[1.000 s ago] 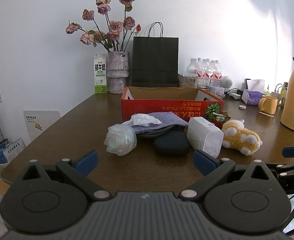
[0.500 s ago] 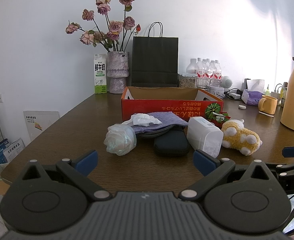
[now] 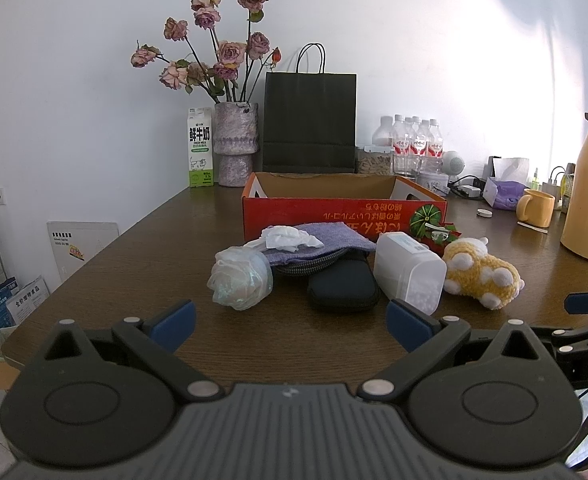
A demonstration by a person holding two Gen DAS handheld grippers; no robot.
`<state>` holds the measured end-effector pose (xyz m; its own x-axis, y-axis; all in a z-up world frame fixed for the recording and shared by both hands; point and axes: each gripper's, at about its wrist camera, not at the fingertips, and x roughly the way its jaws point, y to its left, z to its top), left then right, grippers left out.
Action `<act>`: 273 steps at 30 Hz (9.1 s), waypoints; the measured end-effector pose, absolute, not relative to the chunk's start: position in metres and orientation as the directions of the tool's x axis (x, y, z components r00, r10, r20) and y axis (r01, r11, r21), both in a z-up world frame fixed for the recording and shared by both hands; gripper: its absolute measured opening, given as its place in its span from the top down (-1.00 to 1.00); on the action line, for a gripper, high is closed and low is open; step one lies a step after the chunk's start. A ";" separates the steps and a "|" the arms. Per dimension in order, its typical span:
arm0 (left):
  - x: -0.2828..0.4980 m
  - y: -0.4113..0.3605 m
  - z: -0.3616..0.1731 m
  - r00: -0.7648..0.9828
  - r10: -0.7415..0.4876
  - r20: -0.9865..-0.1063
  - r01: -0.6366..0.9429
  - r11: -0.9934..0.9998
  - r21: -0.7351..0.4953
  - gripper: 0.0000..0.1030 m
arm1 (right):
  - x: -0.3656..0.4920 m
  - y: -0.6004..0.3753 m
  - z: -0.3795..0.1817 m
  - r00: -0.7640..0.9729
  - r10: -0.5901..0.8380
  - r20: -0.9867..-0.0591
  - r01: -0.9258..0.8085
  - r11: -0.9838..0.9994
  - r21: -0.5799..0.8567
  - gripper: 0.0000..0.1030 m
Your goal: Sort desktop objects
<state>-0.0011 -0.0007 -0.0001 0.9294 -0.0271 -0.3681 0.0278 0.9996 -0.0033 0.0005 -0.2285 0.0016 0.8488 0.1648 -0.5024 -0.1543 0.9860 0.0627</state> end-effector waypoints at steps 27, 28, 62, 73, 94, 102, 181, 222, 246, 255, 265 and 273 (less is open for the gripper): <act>0.100 0.027 -0.006 0.870 0.057 -0.490 -0.076 0.997 -0.018 -1.00 | 0.102 -0.265 -0.023 0.802 0.040 -0.596 -0.050 0.999 0.000 -1.00; 0.106 0.028 -0.006 0.868 0.065 -0.492 -0.082 0.997 -0.013 -1.00 | 0.106 -0.266 -0.024 0.800 0.037 -0.598 -0.050 0.999 -0.005 -1.00; 0.138 0.046 -0.014 0.814 0.023 -0.580 -0.072 0.995 -0.062 0.13 | 0.136 -0.262 -0.018 0.774 0.193 -0.603 -0.243 0.970 -0.001 0.08; 0.158 0.036 0.064 0.912 -0.015 -0.410 0.020 1.000 0.009 0.12 | 0.152 -0.253 0.044 0.866 0.205 -0.457 -0.283 0.953 -0.107 0.08; 0.436 -0.042 0.069 0.763 0.019 -0.647 0.015 0.999 0.047 0.12 | 0.402 -0.168 0.057 0.767 0.197 -0.611 -0.333 0.936 -0.117 0.08; 0.484 -0.041 0.020 0.674 0.065 -0.736 0.021 0.994 0.108 0.12 | 0.451 -0.162 0.009 0.659 0.167 -0.733 -0.351 0.931 -0.103 0.08; 0.140 0.015 -0.006 0.843 0.045 -0.536 -0.111 0.990 -0.090 -1.00 | 0.116 -0.224 -0.001 0.832 0.168 -0.529 -0.137 0.986 0.098 -1.00; 0.152 0.023 -0.012 0.838 0.031 -0.545 -0.072 0.996 -0.055 -1.00 | 0.158 -0.162 -0.036 0.730 0.277 -0.625 -0.315 0.948 0.052 0.16; 0.214 -0.019 0.001 0.826 -0.033 -0.563 0.053 0.998 0.020 -0.15 | 0.175 -0.194 -0.008 0.809 0.271 -0.521 -0.272 0.959 0.078 0.18; 0.213 -0.016 -0.004 0.807 -0.048 -0.588 0.053 0.999 -0.009 0.42 | 0.177 -0.194 -0.012 0.795 0.286 -0.535 -0.284 0.955 0.088 0.18; 0.203 -0.012 0.007 0.826 -0.044 -0.562 0.042 0.999 -0.016 0.56 | 0.173 -0.194 -0.005 0.809 0.285 -0.514 -0.285 0.955 0.080 0.18; 0.198 -0.013 0.030 0.863 -0.077 -0.500 0.080 0.997 -0.015 0.58 | 0.171 -0.196 0.015 0.832 0.290 -0.472 -0.296 0.953 0.063 0.18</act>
